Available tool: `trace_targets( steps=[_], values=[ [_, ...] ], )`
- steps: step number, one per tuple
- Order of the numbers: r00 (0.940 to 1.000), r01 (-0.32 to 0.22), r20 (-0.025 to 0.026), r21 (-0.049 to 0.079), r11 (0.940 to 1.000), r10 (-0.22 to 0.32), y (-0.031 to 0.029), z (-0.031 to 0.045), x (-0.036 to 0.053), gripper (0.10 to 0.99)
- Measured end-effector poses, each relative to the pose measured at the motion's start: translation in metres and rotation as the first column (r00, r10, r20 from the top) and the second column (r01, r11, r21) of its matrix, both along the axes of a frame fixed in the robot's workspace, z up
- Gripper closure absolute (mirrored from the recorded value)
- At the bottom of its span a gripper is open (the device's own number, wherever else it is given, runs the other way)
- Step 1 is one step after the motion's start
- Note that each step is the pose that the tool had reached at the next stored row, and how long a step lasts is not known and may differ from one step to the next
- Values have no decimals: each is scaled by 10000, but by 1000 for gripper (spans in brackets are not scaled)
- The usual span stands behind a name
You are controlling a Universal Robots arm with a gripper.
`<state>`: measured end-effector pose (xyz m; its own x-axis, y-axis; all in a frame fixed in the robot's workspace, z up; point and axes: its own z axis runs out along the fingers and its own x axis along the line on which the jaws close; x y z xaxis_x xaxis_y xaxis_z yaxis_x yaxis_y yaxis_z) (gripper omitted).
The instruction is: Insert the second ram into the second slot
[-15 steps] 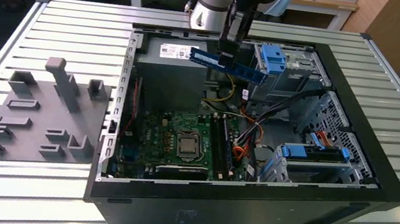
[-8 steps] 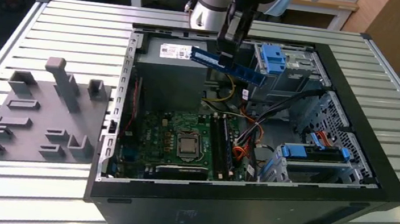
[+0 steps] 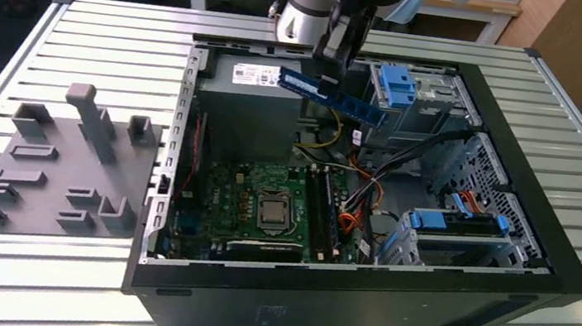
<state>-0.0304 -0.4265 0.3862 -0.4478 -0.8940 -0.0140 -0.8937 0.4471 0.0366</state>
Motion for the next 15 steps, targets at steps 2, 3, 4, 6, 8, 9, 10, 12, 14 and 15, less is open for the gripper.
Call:
trace_targets(
  steps=[2,3,4,6,8,9,10,12,14,15],
  values=[
    [9999,150,0,-1,9999,-150,0,0,0,965],
    [9998,222,-1,-1,9998,-222,0,0,0,965],
    [9996,291,0,-1,9996,-291,0,-1,0,965],
    [9991,431,-1,-1,9991,-431,0,-1,0,965],
    [9983,579,0,-1,9983,-579,0,-1,0,965],
    [9979,649,0,-1,9979,-649,0,-1,0,965],
    [9974,721,0,-1,9974,-721,0,-2,0,965],
    [9962,868,-1,-2,9962,-868,0,-1,0,965],
    [9950,1002,-1,-1,9950,-1002,0,-2,0,965],
    [9943,1070,0,0,9943,-1070,0,-3,0,965]
  ],
)
